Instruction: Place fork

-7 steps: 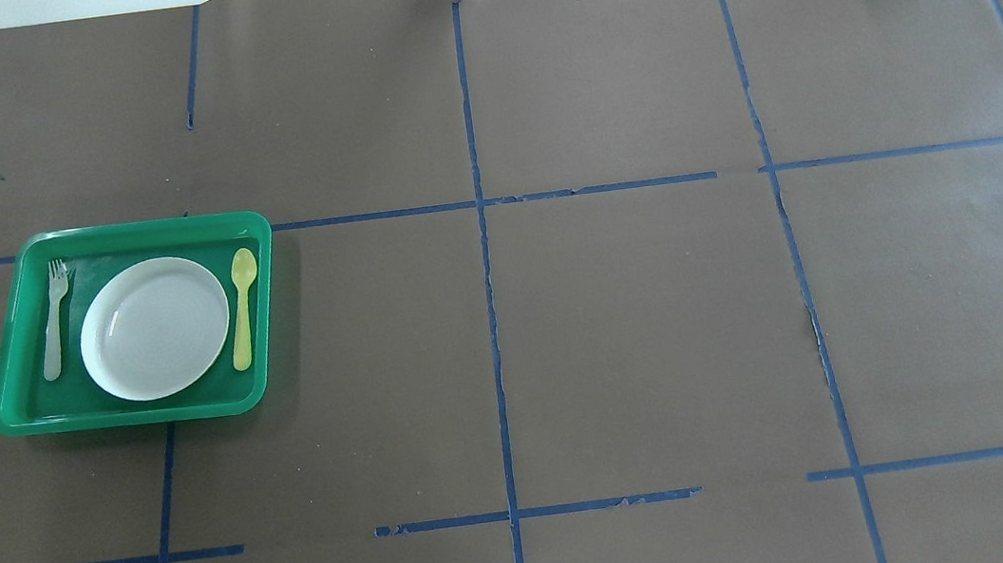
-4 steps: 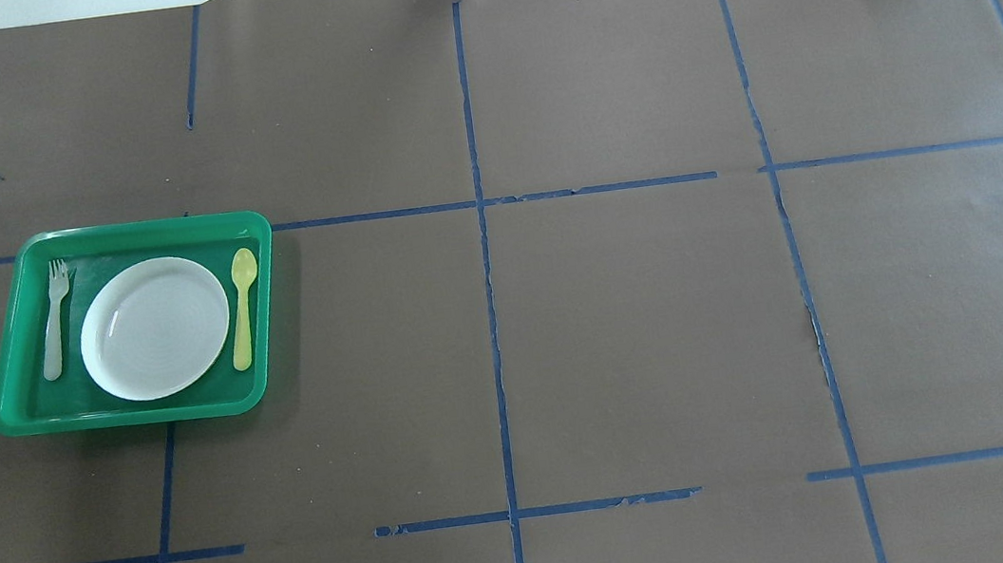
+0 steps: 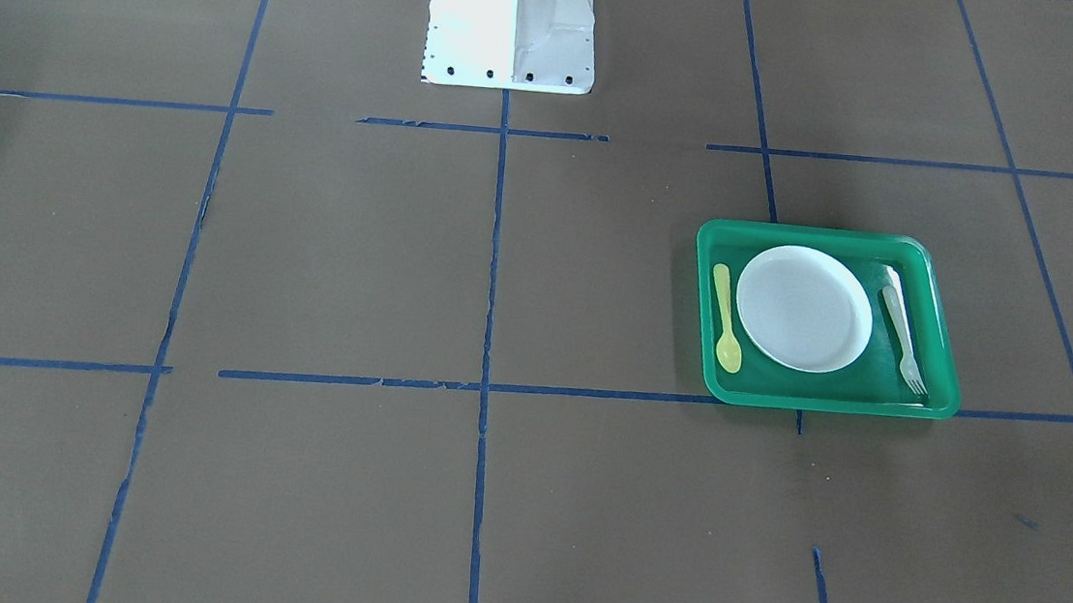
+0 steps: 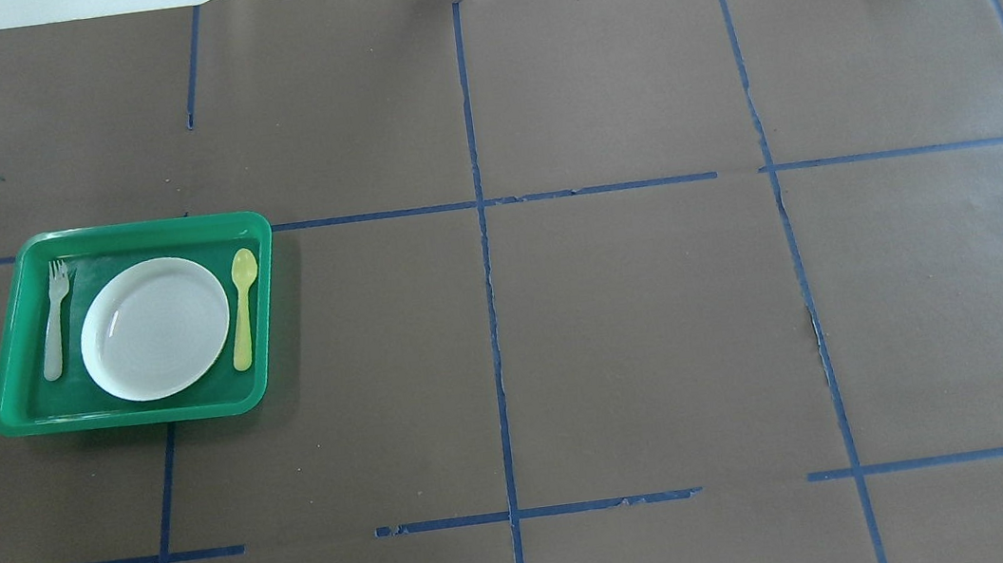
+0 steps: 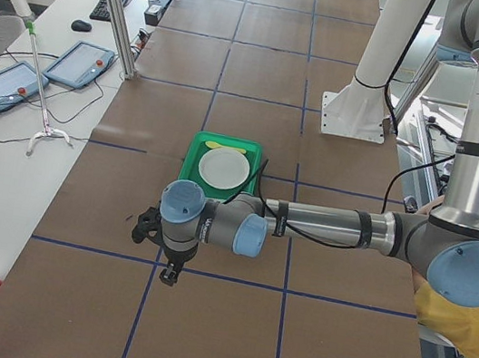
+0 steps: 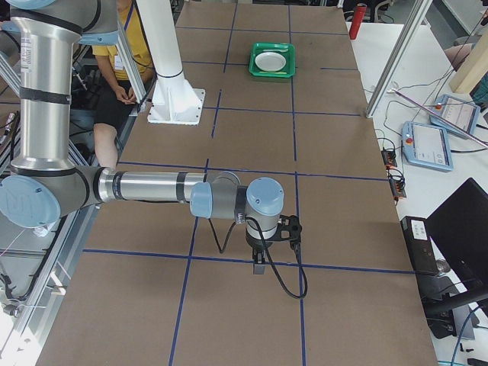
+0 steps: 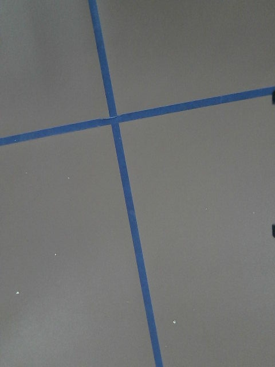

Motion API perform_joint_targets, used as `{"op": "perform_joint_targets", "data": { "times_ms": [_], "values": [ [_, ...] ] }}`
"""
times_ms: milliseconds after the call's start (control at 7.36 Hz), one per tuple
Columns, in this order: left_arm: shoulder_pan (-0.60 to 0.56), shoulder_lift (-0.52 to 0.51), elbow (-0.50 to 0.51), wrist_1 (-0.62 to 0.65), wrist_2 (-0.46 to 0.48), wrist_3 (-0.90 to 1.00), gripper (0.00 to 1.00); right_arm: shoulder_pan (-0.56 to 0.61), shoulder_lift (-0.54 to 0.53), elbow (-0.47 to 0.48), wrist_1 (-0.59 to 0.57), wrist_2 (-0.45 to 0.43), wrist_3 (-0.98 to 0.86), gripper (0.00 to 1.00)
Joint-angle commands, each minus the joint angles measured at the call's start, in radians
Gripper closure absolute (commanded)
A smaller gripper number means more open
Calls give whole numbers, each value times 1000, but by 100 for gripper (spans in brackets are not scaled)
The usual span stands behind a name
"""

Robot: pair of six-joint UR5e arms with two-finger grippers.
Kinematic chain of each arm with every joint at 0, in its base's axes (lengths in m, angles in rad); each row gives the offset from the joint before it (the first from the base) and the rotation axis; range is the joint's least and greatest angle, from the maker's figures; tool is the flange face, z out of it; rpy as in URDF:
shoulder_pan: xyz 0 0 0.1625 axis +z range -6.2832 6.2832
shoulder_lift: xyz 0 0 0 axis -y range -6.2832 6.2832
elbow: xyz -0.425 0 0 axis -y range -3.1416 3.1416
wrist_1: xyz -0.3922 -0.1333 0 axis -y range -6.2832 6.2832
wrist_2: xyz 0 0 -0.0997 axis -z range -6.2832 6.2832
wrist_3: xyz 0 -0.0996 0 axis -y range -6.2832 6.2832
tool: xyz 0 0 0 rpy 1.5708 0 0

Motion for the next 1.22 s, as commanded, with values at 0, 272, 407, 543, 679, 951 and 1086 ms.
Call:
{"op": "perform_joint_targets", "data": {
  "times_ms": [0, 272, 407, 543, 679, 951, 1086],
  "values": [
    [-48, -20, -59, 134, -2, -3, 0, 0, 0, 0, 0, 0, 0, 0],
    [-50, 37, -81, 107, 3, 79, 0, 0, 0, 0, 0, 0, 0, 0],
    [-50, 42, -86, 68, 5, 78, 0, 0, 0, 0, 0, 0, 0, 0],
    [-50, 59, -77, 58, -6, 69, 0, 0, 0, 0, 0, 0, 2, 0],
    [-50, 79, -98, 52, -9, 71, 0, 0, 0, 0, 0, 0, 2, 0],
    [-50, 84, -81, 66, -5, 69, 0, 0, 0, 0, 0, 0, 0, 0],
    [-50, 84, -66, 69, -5, 72, 0, 0, 0, 0, 0, 0, 2, 0]
  ]
}}
